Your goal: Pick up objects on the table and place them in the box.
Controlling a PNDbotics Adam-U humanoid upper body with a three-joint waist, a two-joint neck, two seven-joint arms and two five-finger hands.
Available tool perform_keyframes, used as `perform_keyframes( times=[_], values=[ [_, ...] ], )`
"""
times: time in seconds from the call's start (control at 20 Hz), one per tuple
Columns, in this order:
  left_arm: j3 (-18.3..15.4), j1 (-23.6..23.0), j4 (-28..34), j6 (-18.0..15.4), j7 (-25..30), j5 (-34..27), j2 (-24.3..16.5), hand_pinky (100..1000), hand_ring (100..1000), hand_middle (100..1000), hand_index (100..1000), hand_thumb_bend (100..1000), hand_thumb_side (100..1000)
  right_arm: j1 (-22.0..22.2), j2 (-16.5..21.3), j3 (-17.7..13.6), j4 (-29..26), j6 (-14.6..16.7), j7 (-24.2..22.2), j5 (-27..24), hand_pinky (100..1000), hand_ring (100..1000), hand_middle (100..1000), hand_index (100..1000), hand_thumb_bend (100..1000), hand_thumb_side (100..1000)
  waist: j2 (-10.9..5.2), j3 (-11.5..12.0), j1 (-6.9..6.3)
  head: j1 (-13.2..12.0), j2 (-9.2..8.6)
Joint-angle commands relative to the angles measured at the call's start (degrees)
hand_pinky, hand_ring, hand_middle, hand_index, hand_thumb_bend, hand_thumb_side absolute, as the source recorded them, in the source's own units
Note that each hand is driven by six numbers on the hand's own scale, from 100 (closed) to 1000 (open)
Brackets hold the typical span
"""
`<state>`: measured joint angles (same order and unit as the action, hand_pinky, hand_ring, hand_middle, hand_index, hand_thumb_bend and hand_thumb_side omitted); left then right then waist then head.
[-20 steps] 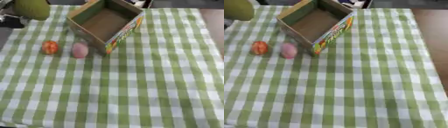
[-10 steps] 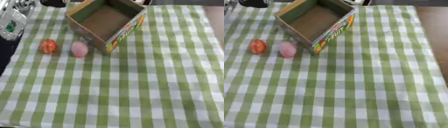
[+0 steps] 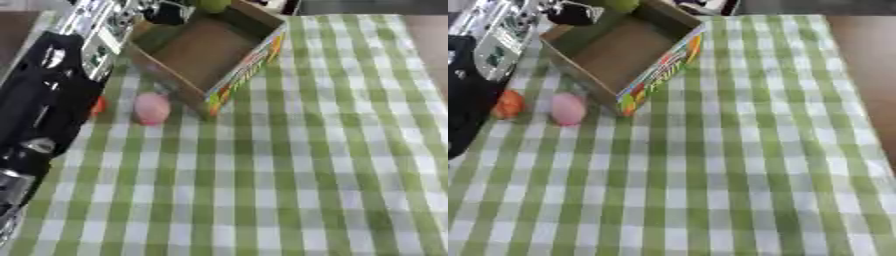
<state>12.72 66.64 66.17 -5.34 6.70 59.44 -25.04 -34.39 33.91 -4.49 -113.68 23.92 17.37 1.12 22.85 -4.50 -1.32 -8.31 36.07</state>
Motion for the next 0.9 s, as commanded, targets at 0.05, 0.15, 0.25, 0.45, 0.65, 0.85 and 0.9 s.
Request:
perform_keyframes(
  times=[0.05,0.15,0.25,0.45,0.65,0.85,0.9],
  values=[
    [-1.34,2.22,-2.05,-1.45,-1.37,1.90,0.00,603,549,536,662,100,100,-1.49,0.68,-0.04,-0.91,0.15,-0.45,-0.54,761,790,556,841,100,523,-0.72,-1.26,-0.33,-1.31,-1.31],
    [-1.82,2.74,-4.11,-2.11,-1.93,3.51,0.53,605,550,537,672,100,100,-2.12,0.51,0.13,-0.91,0.22,-0.67,-0.77,761,792,555,841,100,523,-0.23,-2.46,-0.87,-1.90,-1.71],
    [-2.38,2.94,-6.30,-2.28,-2.36,5.43,0.91,614,554,538,674,100,100,-2.54,0.33,0.26,-0.91,0.25,-0.88,-0.98,761,795,555,841,100,523,0.09,-3.19,-1.21,-2.26,-1.97],
    [-3.80,2.50,-10.28,-1.18,-3.45,9.20,1.38,617,555,537,672,100,100,-2.77,0.09,0.28,-0.91,0.16,-1.10,-1.23,762,802,554,842,100,523,0.56,-3.60,-1.56,-2.22,-1.89],
    [-4.60,1.99,-12.61,0.52,-5.03,11.78,1.35,620,555,535,670,100,100,-2.71,0.02,0.27,-0.91,0.07,-1.20,-1.29,762,803,553,842,100,523,0.73,-3.56,-1.62,-2.19,-1.80],
    [-4.69,1.52,-14.02,0.46,-5.22,13.02,1.42,636,566,546,681,128,100,-2.50,0.05,0.22,-0.91,0.00,-1.20,-1.26,762,804,552,842,100,523,0.73,-3.40,-1.47,-2.22,-1.61],
    [-4.70,1.50,-14.15,0.27,-5.05,13.10,1.43,642,571,552,690,143,100,-2.44,0.06,0.20,-0.91,-0.02,-1.17,-1.24,762,804,552,842,100,523,0.72,-3.36,-1.44,-2.19,-1.55]
  ],
)
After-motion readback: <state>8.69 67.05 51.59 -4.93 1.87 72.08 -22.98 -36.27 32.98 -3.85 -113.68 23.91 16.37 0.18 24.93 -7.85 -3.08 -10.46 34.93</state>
